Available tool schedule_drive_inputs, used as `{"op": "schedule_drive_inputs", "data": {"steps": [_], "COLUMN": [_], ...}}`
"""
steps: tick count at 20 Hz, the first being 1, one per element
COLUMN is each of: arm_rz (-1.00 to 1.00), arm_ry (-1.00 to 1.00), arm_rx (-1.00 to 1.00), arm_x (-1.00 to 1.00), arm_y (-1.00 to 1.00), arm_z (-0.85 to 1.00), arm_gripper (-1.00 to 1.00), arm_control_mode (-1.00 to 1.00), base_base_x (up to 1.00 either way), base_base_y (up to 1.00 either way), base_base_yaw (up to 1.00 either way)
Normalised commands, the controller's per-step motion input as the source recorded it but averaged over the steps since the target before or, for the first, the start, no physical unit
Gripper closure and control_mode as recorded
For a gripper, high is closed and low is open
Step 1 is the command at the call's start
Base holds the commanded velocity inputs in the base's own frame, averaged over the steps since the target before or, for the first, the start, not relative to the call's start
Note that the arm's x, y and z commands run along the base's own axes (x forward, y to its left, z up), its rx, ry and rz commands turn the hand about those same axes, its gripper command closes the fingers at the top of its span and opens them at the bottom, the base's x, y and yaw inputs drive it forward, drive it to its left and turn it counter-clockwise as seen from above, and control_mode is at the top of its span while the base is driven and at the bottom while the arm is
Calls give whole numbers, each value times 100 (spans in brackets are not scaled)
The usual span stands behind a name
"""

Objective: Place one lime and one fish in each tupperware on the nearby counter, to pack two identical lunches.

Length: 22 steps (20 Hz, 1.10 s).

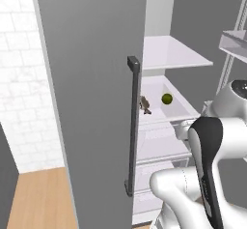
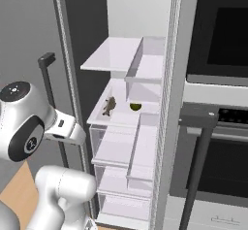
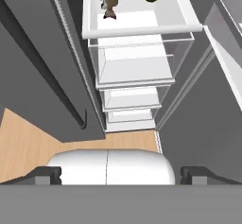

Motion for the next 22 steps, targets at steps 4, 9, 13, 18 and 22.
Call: {"op": "schedule_drive_inputs", "data": {"steps": [4,9,13,18,22], "arm_rz": [0,0,0,0,0], "arm_ry": [0,0,0,0,0], "arm_rx": [0,0,0,0,0], "arm_x": [0,0,0,0,0], "arm_y": [0,0,0,0,0], "arm_z": [0,0,0,0,0], "arm_gripper": [-100,-100,-100,-100,-100], "arm_control_mode": [100,100,100,100,100], "base_base_x": [22,24,24,8,3], "base_base_y": [-24,-39,-47,-5,0], "base_base_yaw": [9,7,6,1,0]}}
